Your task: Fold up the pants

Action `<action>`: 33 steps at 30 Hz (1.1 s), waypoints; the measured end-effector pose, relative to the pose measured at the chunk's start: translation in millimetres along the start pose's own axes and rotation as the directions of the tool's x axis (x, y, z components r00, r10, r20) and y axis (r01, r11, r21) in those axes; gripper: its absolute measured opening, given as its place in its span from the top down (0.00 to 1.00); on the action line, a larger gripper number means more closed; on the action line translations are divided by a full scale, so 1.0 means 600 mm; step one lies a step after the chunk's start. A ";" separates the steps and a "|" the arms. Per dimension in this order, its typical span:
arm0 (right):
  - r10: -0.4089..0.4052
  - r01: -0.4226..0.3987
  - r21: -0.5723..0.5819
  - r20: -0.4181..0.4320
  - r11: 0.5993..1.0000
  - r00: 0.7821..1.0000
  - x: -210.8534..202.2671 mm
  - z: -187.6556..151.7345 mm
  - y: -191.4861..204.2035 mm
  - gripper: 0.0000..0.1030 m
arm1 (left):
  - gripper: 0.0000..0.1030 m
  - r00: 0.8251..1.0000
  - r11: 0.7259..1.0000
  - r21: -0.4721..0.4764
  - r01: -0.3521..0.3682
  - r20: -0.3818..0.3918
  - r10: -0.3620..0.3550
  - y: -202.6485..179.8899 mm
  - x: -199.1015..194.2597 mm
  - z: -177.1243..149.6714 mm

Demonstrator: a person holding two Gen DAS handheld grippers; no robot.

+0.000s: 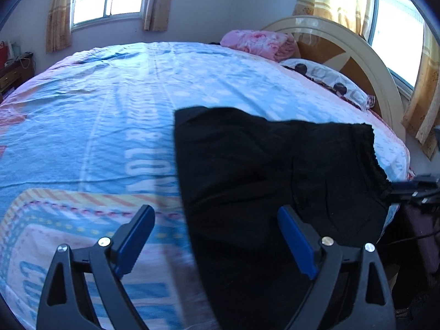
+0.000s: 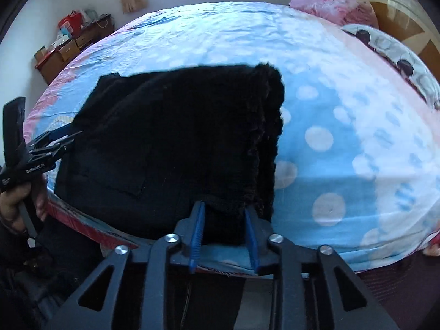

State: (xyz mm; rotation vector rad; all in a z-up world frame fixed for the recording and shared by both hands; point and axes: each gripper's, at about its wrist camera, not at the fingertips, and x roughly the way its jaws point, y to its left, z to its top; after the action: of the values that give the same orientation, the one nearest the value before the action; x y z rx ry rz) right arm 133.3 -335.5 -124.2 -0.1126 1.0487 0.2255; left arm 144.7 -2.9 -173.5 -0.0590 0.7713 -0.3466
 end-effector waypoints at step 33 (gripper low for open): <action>0.407 -0.454 -0.231 -0.226 0.860 0.885 0.239 0.349 0.346 0.87 | 0.04 1.000 0.999 0.030 0.029 -0.002 -0.029 0.024 -0.005 -0.052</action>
State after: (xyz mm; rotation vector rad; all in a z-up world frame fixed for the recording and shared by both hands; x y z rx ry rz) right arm 329.8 -73.2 -141.9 -0.1506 1.2010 0.7882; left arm 125.0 14.0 -196.6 -0.0417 0.7669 -0.3862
